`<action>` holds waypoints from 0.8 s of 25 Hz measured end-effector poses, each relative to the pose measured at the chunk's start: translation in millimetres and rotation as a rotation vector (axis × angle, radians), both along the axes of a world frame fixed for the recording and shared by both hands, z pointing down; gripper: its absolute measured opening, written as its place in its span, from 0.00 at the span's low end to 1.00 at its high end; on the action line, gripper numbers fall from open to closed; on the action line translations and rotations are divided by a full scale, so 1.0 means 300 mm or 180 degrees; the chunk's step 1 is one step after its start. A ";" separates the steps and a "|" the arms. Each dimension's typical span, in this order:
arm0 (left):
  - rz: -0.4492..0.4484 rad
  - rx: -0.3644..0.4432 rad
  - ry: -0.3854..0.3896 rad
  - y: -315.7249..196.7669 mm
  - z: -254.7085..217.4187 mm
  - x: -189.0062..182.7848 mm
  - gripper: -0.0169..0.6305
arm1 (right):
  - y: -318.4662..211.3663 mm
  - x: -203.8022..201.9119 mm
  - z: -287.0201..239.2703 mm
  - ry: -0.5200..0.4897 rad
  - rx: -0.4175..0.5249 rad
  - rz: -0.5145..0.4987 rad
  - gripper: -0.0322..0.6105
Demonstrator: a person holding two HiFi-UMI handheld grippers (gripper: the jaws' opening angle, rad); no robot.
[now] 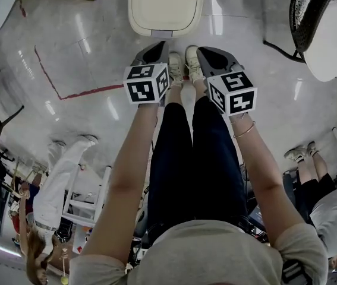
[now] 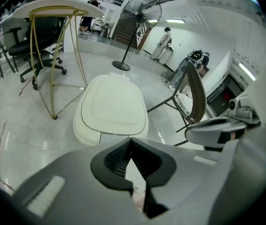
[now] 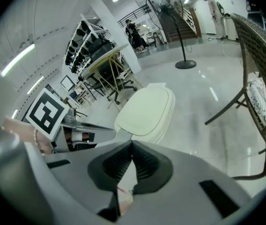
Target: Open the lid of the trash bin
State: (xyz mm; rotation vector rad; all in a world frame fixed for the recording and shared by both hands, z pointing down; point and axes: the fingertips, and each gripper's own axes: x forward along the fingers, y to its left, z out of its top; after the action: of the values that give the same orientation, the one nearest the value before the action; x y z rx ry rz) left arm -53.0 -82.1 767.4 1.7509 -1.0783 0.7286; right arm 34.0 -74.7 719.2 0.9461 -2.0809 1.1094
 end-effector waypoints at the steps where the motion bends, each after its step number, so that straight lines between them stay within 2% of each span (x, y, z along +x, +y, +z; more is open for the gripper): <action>1: 0.0053 0.0009 -0.0075 -0.006 0.016 -0.005 0.04 | 0.005 0.001 0.010 -0.0001 -0.0021 0.0016 0.06; 5: 0.0063 0.0035 -0.0196 -0.050 0.075 -0.027 0.04 | 0.021 -0.006 0.039 -0.0024 -0.0077 0.0035 0.06; 10: 0.0032 -0.0091 -0.0287 -0.053 0.144 -0.026 0.04 | 0.032 0.001 0.070 -0.0026 -0.0112 0.0041 0.06; 15: 0.0117 -0.0004 -0.0448 -0.038 0.150 -0.015 0.04 | 0.029 0.015 0.079 -0.0048 -0.0103 0.0103 0.06; 20: 0.0154 0.0014 -0.0431 -0.033 0.156 -0.014 0.04 | 0.021 0.013 0.090 -0.0062 -0.0121 0.0175 0.06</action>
State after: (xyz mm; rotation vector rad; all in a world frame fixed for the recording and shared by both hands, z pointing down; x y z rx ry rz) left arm -57.1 -91.9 814.2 1.7568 -1.1317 0.8861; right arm 37.9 -68.5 746.2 0.9832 -2.0530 1.1868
